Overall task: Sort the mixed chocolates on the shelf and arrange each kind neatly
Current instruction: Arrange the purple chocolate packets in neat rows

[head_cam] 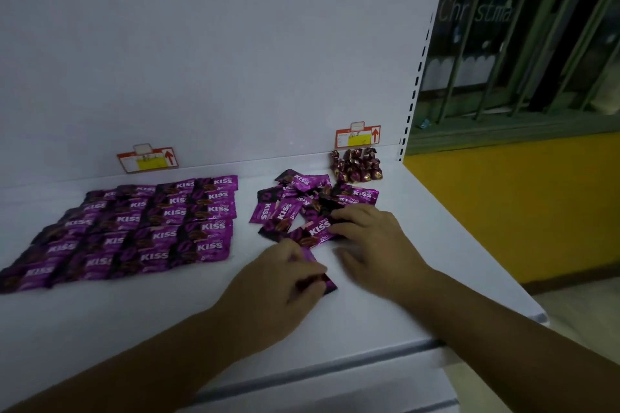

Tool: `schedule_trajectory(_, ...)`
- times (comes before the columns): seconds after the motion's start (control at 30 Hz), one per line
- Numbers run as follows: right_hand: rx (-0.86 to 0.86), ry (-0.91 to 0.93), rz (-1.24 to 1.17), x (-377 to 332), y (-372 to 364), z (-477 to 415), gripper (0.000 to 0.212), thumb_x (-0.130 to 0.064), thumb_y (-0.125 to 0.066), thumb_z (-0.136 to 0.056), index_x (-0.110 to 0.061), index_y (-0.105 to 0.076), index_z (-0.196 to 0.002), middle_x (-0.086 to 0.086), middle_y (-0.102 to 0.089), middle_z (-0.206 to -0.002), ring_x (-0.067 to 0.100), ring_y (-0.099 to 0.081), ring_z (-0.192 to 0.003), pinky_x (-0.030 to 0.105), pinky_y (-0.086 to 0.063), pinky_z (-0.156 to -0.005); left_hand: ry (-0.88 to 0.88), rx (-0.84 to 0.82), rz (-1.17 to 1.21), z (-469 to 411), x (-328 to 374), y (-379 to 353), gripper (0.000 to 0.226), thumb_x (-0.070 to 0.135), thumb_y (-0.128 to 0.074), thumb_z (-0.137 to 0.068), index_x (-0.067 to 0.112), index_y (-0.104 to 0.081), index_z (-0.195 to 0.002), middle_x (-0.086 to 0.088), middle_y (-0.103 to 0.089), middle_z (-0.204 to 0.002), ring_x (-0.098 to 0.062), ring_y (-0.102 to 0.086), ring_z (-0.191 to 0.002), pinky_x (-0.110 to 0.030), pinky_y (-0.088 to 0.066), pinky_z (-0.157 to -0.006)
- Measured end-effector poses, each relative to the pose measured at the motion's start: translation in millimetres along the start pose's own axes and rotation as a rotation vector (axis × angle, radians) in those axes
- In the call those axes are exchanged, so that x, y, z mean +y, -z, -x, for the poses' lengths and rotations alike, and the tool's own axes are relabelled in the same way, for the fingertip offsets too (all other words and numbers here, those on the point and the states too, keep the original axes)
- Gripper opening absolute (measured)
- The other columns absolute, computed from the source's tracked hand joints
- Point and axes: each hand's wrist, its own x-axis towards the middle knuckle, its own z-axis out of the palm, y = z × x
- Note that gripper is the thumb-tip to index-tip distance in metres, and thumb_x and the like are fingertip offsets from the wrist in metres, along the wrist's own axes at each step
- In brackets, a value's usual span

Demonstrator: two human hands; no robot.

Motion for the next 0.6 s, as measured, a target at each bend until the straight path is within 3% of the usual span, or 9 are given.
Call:
schedule_trajectory(0.1,-0.014,0.055,0.024,-5,-2,-6,0.020,-0.024,-0.061,-0.078,-0.021,-0.072,-0.095,-0.004,-0.067,-0.108,0.022,-0.059,-0.106,0.042,-0.048,-0.082,-0.101,-0.022,-0.094,12,10,-1,0.054,0.062,-0.032,-0.079,0.028,-0.062,-0.108,0.010,-0.049,-0.106,-0.004,-0.045,-0.088,-0.015,-0.040,-0.074)
schedule_trajectory(0.2,-0.026,0.119,0.074,-13,-6,-14,0.022,-0.027,-0.060,-0.078,-0.020,-0.073,-0.095,-0.002,-0.067,-0.108,0.023,-0.057,-0.109,0.041,-0.042,-0.087,-0.045,-0.004,-0.057,21,0,8,0.046,0.061,-0.043,-0.073,0.022,-0.063,-0.087,0.011,-0.053,-0.103,-0.002,-0.048,-0.084,-0.009,-0.035,-0.071)
schedule_trajectory(0.3,-0.051,0.188,0.175,-14,-8,-21,0.023,-0.029,-0.058,-0.076,-0.021,-0.075,-0.091,-0.001,-0.070,-0.105,0.024,-0.060,-0.107,0.041,-0.043,-0.090,0.051,-0.015,-0.036,34,-14,19,0.036,0.062,-0.045,-0.068,0.029,-0.055,-0.077,0.020,-0.047,-0.097,0.002,-0.048,-0.082,-0.007,-0.036,-0.068)
schedule_trajectory(0.43,-0.101,0.215,0.166,-14,-5,-29,0.018,-0.030,-0.067,-0.076,-0.026,-0.075,-0.091,-0.004,-0.070,-0.105,0.022,-0.060,-0.106,0.041,-0.041,-0.089,0.167,-0.041,-0.034,44,-24,28,0.056,0.068,-0.039,-0.065,0.029,-0.057,-0.101,0.027,-0.043,-0.091,0.010,-0.044,-0.085,-0.004,-0.034,-0.074)
schedule_trajectory(0.5,-0.125,0.216,0.141,-15,-3,-31,0.018,-0.030,-0.065,-0.077,-0.028,-0.074,-0.093,-0.007,-0.070,-0.104,0.021,-0.059,-0.107,0.041,-0.038,-0.088,0.190,-0.032,-0.033,44,-22,30,0.060,0.066,-0.052,-0.069,0.028,-0.055,-0.115,0.022,-0.045,-0.100,0.011,-0.040,-0.090,-0.001,-0.029,-0.081)
schedule_trajectory(0.6,-0.157,0.195,0.092,-14,0,-34,0.021,-0.030,-0.062,-0.082,-0.027,-0.071,-0.101,-0.007,-0.069,-0.104,0.019,-0.055,-0.109,0.039,-0.028,-0.093,0.268,-0.017,-0.070,44,-21,29,0.063,0.056,-0.065,-0.075,0.027,-0.047,-0.128,0.017,-0.042,-0.113,0.002,-0.034,-0.105,-0.013,-0.027,-0.089)
